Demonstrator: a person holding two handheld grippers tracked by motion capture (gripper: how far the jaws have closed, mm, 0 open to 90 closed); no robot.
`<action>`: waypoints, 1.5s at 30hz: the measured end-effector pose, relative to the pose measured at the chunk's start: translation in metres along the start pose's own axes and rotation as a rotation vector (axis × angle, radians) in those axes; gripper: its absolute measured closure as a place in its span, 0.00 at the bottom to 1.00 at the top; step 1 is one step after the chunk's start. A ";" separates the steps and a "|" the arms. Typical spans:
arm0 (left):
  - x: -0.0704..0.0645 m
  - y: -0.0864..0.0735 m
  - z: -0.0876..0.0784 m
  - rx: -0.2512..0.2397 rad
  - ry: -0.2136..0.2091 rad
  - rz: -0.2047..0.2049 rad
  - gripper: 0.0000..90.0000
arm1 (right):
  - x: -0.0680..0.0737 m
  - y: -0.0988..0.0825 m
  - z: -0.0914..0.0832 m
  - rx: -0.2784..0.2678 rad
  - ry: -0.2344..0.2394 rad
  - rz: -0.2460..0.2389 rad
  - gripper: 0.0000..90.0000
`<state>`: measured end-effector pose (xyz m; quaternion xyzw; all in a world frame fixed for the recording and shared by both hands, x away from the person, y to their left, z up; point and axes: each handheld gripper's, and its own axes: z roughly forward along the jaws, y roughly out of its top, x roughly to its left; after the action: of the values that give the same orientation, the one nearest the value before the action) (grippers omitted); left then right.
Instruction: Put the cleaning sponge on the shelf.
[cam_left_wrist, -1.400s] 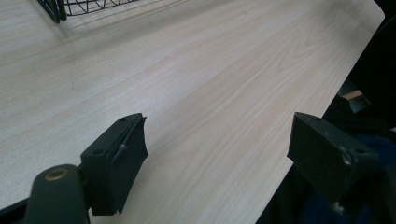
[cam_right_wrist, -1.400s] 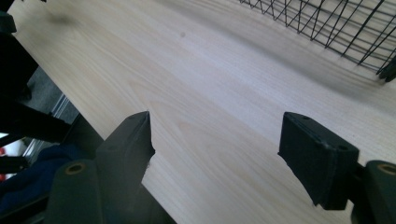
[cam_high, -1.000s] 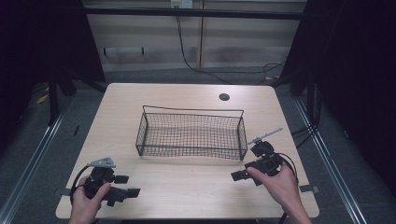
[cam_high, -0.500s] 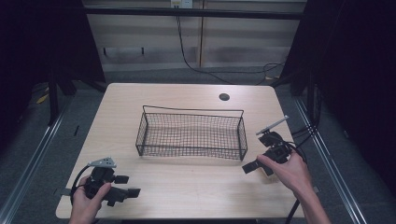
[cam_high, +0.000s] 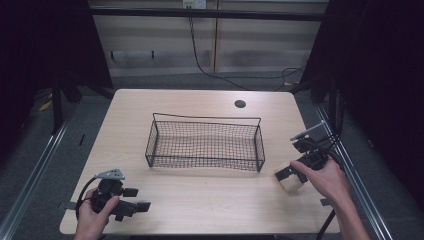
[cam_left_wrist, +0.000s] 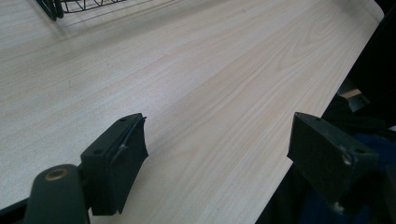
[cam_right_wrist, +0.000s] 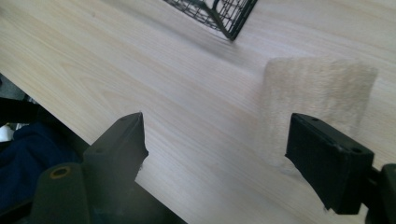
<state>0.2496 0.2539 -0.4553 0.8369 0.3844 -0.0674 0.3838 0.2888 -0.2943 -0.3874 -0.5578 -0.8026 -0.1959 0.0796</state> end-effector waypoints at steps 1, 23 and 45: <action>0.000 0.000 0.000 0.000 0.000 0.000 0.21 | 0.000 0.000 0.000 0.000 0.000 0.000 0.22; 0.000 0.000 0.001 -0.001 0.002 -0.007 0.21 | -0.038 0.004 0.008 0.005 -0.095 0.093 0.23; 0.000 0.000 0.001 0.000 0.003 -0.006 0.21 | -0.044 0.000 0.045 0.114 -0.145 0.091 0.22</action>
<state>0.2497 0.2535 -0.4560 0.8358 0.3876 -0.0672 0.3830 0.3088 -0.3136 -0.4439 -0.6009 -0.7900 -0.1050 0.0618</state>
